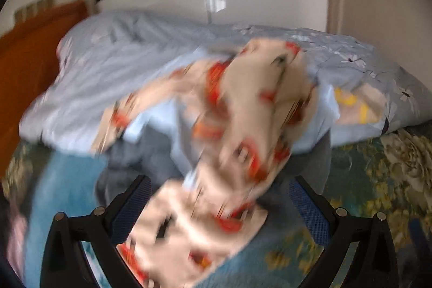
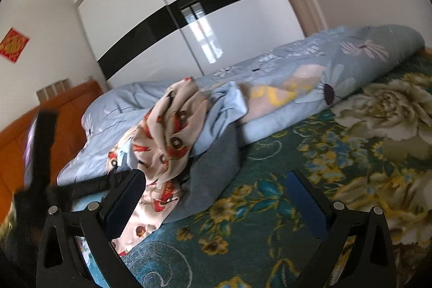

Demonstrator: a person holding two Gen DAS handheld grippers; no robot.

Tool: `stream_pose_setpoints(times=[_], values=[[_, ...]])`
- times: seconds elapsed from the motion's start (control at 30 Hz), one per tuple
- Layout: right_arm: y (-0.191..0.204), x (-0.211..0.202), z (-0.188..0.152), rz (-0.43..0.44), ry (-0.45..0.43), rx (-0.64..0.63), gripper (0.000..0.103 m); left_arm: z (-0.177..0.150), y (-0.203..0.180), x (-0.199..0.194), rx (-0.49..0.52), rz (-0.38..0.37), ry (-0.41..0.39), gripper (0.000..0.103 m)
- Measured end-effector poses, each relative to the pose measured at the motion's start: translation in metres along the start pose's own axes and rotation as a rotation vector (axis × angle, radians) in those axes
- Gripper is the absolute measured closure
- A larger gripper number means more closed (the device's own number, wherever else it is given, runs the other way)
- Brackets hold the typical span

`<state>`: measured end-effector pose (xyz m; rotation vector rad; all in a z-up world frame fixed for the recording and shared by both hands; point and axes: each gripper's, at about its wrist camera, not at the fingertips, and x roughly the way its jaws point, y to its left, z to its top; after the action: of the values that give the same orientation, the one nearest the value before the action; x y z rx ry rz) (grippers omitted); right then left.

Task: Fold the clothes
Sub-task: 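Grasp the pajama pants with the left gripper and lift them off the heap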

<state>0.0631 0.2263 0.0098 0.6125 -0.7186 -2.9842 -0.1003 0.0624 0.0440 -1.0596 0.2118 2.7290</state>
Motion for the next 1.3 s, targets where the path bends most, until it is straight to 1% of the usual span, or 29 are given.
stream_pose_setpoints(times=[0.03, 0.1, 0.17, 0.33, 0.37, 0.4, 0.43, 0.47, 0.5, 0.53, 0.57, 0.6, 0.67, 0.7, 0.73, 0.8, 0.87, 0.93, 1.0, 1.03, 1.13, 1.23, 1.3], values=[[-0.003, -0.001, 0.001, -0.003, 0.002, 0.01, 0.0, 0.013, -0.008, 0.005, 0.026, 0.001, 0.0, 0.0], [-0.006, -0.002, 0.003, -0.007, 0.009, 0.021, 0.0, 0.03, -0.017, 0.014, 0.018, -0.014, -0.005, 0.0], [-0.009, -0.002, 0.004, -0.007, 0.017, 0.028, 0.0, 0.046, -0.024, 0.028, -0.006, -0.008, 0.001, 0.0], [-0.016, -0.003, 0.005, -0.003, 0.027, 0.051, 0.0, 0.063, -0.034, 0.056, -0.031, -0.021, 0.033, 0.001], [-0.016, -0.003, 0.005, -0.001, 0.03, 0.055, 0.0, 0.064, -0.038, 0.058, -0.02, -0.022, 0.033, 0.005], [-0.016, -0.002, 0.004, 0.002, 0.032, 0.056, 0.0, 0.063, -0.041, 0.06, -0.007, -0.022, 0.032, 0.016], [-0.016, -0.002, 0.004, 0.003, 0.035, 0.057, 0.0, 0.063, -0.044, 0.063, 0.006, -0.013, 0.043, 0.024], [-0.016, -0.002, 0.004, 0.003, 0.038, 0.057, 0.0, 0.062, -0.047, 0.066, 0.019, -0.005, 0.056, 0.047], [-0.015, -0.002, 0.003, 0.003, 0.039, 0.058, 0.0, 0.062, -0.048, 0.069, 0.017, 0.001, 0.067, 0.063], [-0.015, -0.002, 0.004, 0.004, 0.038, 0.061, 0.0, 0.062, -0.046, 0.065, 0.001, 0.003, 0.056, 0.067], [-0.015, -0.002, 0.004, 0.006, 0.037, 0.065, 0.0, 0.063, -0.043, 0.061, -0.016, 0.004, 0.045, 0.077], [-0.015, -0.003, 0.004, 0.008, 0.036, 0.068, 0.0, 0.064, -0.04, 0.057, -0.033, 0.006, 0.034, 0.082], [-0.014, -0.004, 0.004, 0.011, 0.033, 0.074, 0.0, 0.063, -0.034, 0.038, -0.047, -0.008, -0.008, 0.088], [-0.014, -0.004, 0.005, 0.012, 0.032, 0.077, 0.0, 0.062, -0.03, 0.026, -0.052, -0.021, -0.029, 0.088], [-0.014, -0.004, 0.005, 0.014, 0.031, 0.08, 0.0, 0.06, -0.024, 0.004, -0.058, -0.049, -0.064, 0.089], [-0.013, -0.005, 0.005, 0.017, 0.029, 0.087, 0.0, 0.057, -0.013, -0.032, -0.053, -0.067, -0.114, 0.089], [-0.013, -0.006, 0.005, 0.02, 0.027, 0.093, 0.0, 0.051, 0.008, -0.08, -0.067, -0.092, -0.183, 0.089], [-0.013, -0.007, 0.006, 0.024, 0.025, 0.099, 0.0, 0.036, 0.034, -0.133, -0.101, -0.103, -0.231, 0.089], [-0.01, -0.007, 0.006, 0.039, 0.028, 0.112, 0.0, 0.011, 0.063, -0.174, -0.153, -0.112, -0.239, 0.089], [-0.007, -0.007, 0.005, 0.069, 0.038, 0.129, 0.0, -0.002, 0.078, -0.194, -0.179, -0.117, -0.242, 0.089], [0.005, -0.006, 0.002, 0.159, 0.066, 0.179, 0.0, -0.069, 0.113, -0.248, -0.26, -0.075, -0.22, 0.089], [0.017, -0.005, 0.0, 0.25, 0.095, 0.229, 0.0, -0.151, 0.141, -0.278, -0.359, -0.03, -0.143, 0.089], [0.033, -0.004, -0.005, 0.352, 0.147, 0.236, 0.0, -0.206, 0.16, -0.297, -0.425, -0.001, -0.09, 0.089]])
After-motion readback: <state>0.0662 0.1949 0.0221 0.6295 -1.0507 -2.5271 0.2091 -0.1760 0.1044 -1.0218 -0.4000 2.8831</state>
